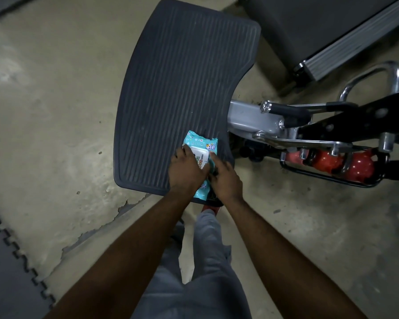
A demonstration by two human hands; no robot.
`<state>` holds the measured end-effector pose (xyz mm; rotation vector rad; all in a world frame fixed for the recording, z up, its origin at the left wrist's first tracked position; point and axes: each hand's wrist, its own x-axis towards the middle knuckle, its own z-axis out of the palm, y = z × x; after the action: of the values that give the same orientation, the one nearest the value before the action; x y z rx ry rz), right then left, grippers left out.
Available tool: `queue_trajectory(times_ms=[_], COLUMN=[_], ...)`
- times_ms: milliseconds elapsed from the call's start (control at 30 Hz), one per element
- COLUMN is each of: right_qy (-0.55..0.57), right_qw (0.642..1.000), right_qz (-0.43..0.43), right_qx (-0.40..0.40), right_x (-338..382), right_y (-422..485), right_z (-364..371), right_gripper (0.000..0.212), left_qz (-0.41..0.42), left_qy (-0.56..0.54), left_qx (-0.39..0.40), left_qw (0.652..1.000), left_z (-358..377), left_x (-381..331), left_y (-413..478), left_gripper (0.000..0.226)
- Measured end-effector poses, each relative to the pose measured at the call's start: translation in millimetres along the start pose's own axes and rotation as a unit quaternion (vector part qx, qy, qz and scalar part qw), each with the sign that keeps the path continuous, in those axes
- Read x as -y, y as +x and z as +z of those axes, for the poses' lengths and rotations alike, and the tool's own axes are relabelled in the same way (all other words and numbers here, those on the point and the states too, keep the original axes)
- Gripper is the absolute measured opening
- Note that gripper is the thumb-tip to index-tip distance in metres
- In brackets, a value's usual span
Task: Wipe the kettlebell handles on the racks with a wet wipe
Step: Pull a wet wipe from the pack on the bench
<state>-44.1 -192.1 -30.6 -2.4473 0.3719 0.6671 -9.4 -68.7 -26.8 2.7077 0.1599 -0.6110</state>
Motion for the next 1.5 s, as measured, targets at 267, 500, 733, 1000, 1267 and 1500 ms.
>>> queue_trajectory(times_ms=[267,500,733,1000,1267,1500], right_qy=[0.034,0.026,0.119,-0.017,-0.086,-0.18], right_qw=[0.999,0.999,0.982,0.99,0.985,0.97], right_qz=[0.009,-0.003,-0.073,-0.139,-0.143,-0.152], right_qx=[0.016,0.036,-0.129,-0.022,-0.048,-0.063], right_x=[-9.8,-16.5,4.1,26.9,33.3,40.8], right_y=[10.2,13.5,12.4,27.6,23.2,27.4], right_z=[-7.7,-5.7,-3.9,1.1,-1.1,-2.2], right_gripper=[0.069,0.068,0.039,0.028,0.027,0.027], left_qz=[-0.03,-0.148,0.036,0.001,-0.008,-0.046], left_qy=[-0.215,-0.139,-0.072,-0.084,-0.129,-0.143], left_qx=[0.037,0.018,0.021,0.073,0.005,0.04], left_qw=[0.975,0.979,0.997,0.994,0.992,0.988], left_z=[-21.3,-25.9,-15.9,3.4,24.0,17.3], left_x=[25.3,85.3,56.5,60.5,64.0,57.6], left_y=[15.9,19.6,-4.2,-12.3,-24.2,-22.3], left_gripper=[0.051,0.055,0.084,0.114,0.1,0.105])
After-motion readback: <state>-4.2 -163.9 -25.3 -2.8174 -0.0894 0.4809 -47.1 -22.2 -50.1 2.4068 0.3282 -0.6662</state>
